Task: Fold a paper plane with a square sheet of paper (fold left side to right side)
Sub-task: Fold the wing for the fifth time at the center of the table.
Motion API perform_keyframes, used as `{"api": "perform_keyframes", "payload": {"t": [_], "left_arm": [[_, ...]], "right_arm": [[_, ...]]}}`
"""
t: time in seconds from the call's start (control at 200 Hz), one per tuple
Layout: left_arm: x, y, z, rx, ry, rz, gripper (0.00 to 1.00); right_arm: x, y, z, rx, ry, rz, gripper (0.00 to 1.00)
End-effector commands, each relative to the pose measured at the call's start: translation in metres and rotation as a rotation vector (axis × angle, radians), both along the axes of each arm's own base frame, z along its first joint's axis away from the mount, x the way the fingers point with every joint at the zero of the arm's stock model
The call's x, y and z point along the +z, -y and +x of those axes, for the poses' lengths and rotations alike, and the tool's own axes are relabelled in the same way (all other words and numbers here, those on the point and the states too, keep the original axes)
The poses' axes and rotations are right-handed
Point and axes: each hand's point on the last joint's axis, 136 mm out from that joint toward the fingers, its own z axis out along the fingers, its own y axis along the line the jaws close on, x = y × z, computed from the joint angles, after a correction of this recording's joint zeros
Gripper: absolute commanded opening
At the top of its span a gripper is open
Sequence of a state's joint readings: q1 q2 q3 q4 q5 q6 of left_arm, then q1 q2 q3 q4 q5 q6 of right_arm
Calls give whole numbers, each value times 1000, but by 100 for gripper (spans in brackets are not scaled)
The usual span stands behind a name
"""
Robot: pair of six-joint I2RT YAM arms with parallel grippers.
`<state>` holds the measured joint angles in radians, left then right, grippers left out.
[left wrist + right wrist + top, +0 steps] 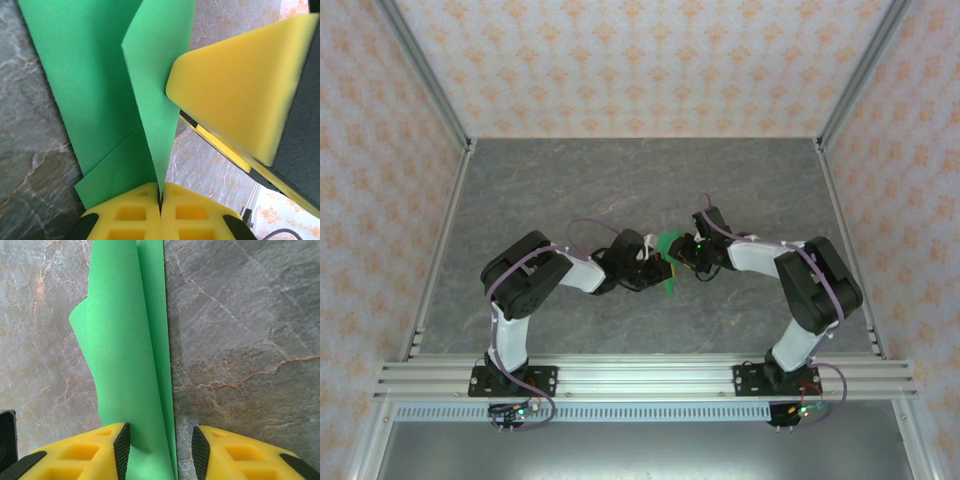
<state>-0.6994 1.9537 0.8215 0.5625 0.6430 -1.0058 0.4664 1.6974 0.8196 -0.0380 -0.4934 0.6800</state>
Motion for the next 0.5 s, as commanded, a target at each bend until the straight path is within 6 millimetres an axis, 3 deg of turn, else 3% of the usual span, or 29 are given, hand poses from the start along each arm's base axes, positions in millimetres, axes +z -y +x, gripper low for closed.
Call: {"api": "perform_keyframes", "payload": {"t": [0.0,0.495], "left_arm": [[-10,-4,0,11,-20,5,7],[8,-5,0,13,17,-7,19]], "right_arm": [[-31,5,-9,-5,-75,-61,41],[-37,10,-12,-8,-94,-88,41]]}}
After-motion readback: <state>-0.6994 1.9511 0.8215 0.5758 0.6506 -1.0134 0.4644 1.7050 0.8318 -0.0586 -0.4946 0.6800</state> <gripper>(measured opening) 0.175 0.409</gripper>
